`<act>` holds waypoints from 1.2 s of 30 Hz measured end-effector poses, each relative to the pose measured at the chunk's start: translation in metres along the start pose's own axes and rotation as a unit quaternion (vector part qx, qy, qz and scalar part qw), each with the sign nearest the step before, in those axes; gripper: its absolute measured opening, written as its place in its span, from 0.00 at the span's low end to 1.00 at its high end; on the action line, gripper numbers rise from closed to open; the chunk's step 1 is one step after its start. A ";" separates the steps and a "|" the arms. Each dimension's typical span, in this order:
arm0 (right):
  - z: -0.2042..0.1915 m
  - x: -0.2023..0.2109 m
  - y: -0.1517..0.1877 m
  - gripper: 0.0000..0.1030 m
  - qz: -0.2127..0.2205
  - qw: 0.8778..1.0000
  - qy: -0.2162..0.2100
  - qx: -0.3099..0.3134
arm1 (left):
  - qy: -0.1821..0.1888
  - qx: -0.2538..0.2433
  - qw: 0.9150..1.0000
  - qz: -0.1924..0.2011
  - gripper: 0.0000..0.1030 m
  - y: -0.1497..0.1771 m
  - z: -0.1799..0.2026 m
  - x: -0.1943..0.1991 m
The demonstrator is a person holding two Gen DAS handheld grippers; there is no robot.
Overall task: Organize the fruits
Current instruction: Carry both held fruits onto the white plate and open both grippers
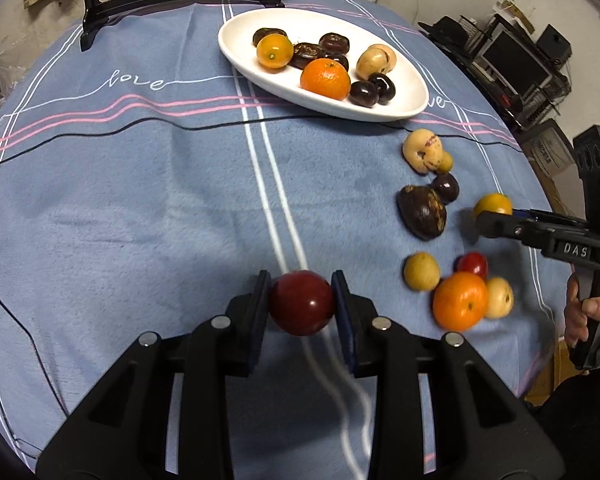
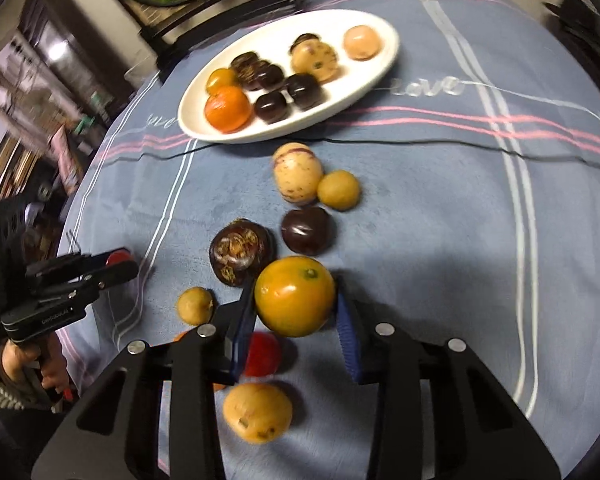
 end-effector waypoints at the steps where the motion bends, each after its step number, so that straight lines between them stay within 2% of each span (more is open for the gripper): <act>1: 0.002 0.004 0.007 0.37 0.003 1.000 0.004 -0.016 | 0.004 -0.003 1.000 -0.002 0.30 0.003 -0.003 0.001; 6: 0.011 0.014 0.026 0.37 0.001 0.999 0.015 -0.040 | 0.019 -0.003 1.000 -0.005 0.30 0.004 -0.008 0.002; 10: 0.020 0.027 0.013 0.37 0.013 1.000 0.013 -0.022 | 0.012 0.017 1.000 0.012 0.30 -0.013 -0.005 0.005; 13: 0.028 0.040 -0.015 0.37 0.031 0.999 -0.004 -0.005 | 0.007 0.033 0.999 0.023 0.30 -0.029 0.002 0.013; 15: 0.030 0.045 -0.033 0.37 0.041 0.999 -0.014 0.011 | -0.013 0.023 0.999 0.033 0.30 -0.048 0.012 0.020; 20: 0.034 0.054 -0.081 0.37 0.055 0.996 -0.019 0.062 | -0.027 0.020 0.998 0.061 0.30 -0.100 0.034 0.037; 25: 0.029 0.054 -0.121 0.37 0.069 0.993 -0.035 0.091 | -0.053 -0.005 0.996 0.075 0.31 -0.151 0.052 0.047; 31: 0.019 0.049 -0.175 0.37 0.086 0.989 -0.037 0.117 | -0.066 -0.016 0.995 0.077 0.31 -0.213 0.054 0.033; 36: 0.021 0.026 -0.221 0.37 0.083 0.989 -0.027 0.118 | -0.061 -0.009 0.996 0.066 0.31 -0.255 0.045 0.000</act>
Point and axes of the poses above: each gripper's, at about its wrist camera, not at the fingertips, and x roughly against the way its jaws point, z to its right, y to its underside, the point moved 6 cm from there along -x, roughly the way its jaws point, and after that the axes turned 13 degrees about -z, right-handed, at the moved point
